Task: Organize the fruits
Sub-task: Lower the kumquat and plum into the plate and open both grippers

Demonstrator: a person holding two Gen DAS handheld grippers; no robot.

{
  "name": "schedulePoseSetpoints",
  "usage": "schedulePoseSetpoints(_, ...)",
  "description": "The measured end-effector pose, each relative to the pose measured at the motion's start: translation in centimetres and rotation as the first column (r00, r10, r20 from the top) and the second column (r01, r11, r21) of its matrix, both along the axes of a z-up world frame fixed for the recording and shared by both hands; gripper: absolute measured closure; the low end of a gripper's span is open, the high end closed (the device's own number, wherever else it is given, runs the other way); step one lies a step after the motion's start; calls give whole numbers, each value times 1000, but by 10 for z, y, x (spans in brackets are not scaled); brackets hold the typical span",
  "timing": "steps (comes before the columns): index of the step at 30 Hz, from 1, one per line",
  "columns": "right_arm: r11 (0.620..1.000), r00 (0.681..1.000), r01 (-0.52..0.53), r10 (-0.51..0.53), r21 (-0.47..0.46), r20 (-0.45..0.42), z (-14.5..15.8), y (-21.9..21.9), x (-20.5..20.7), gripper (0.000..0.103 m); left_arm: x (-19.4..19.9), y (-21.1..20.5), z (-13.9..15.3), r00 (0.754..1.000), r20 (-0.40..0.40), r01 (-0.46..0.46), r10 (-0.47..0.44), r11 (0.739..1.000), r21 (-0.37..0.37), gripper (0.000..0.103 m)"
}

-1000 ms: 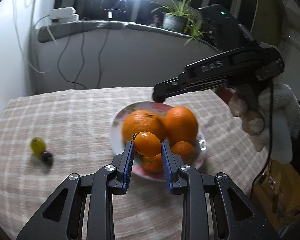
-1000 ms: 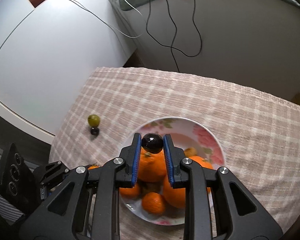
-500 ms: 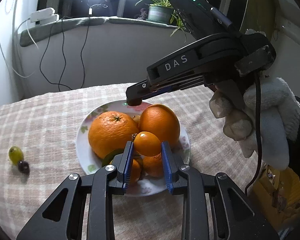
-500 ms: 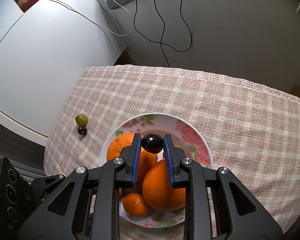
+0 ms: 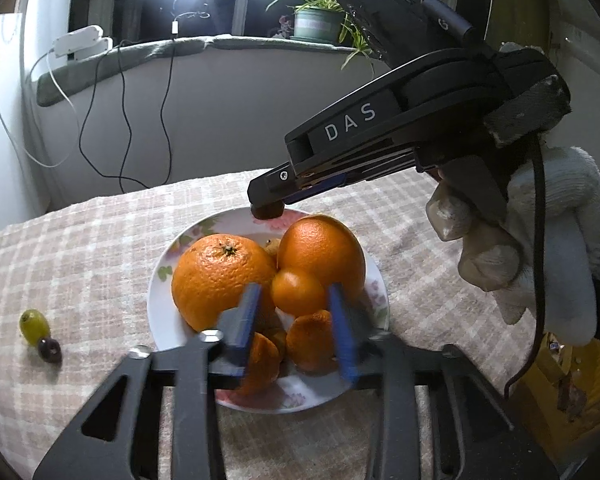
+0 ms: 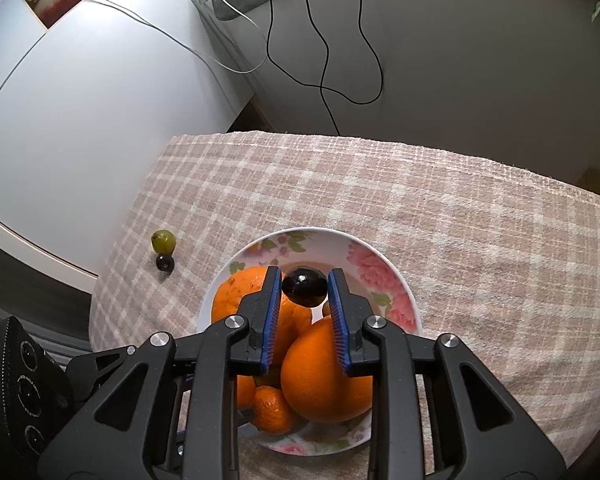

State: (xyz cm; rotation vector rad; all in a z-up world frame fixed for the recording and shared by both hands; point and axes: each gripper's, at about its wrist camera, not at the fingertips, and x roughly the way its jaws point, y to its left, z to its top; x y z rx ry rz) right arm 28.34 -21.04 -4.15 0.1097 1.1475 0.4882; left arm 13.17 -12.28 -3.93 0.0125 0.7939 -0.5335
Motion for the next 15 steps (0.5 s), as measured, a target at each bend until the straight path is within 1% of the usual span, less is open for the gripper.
schedulePoseSetpoints(1, 1000, 1000, 2, -2, -1, 3, 1, 0, -1, 70, 0, 0, 0, 1000, 2, -2, 2, 1000, 0, 59)
schedulePoseSetpoints(2, 1000, 1000, 7, -7, 0, 8, 2, 0, -1, 59, 0, 0, 0, 1000, 3, -4, 4, 1000, 0, 59)
schedulePoseSetpoints(4, 1000, 1000, 15, -15, 2, 19, 4, -2, -2, 49, 0, 1, 0, 1000, 6, -9, 9, 1000, 5, 58)
schedulePoseSetpoints(7, 1000, 1000, 15, -15, 6, 20, 7, -2, -3, 48, -1, 3, 1, 1000, 4, -18, 18, 1000, 2, 55)
schedulePoseSetpoints(11, 1000, 1000, 16, -16, 6, 26, 7, -2, -3, 41, -2, 6, 1, 1000, 2, -24, 24, 1000, -3, 55)
schedulePoseSetpoints(15, 1000, 999, 18, -18, 10, 30, 9, -2, -4, 41, -3, 7, 1, 1000, 1, -24, 24, 1000, -5, 55)
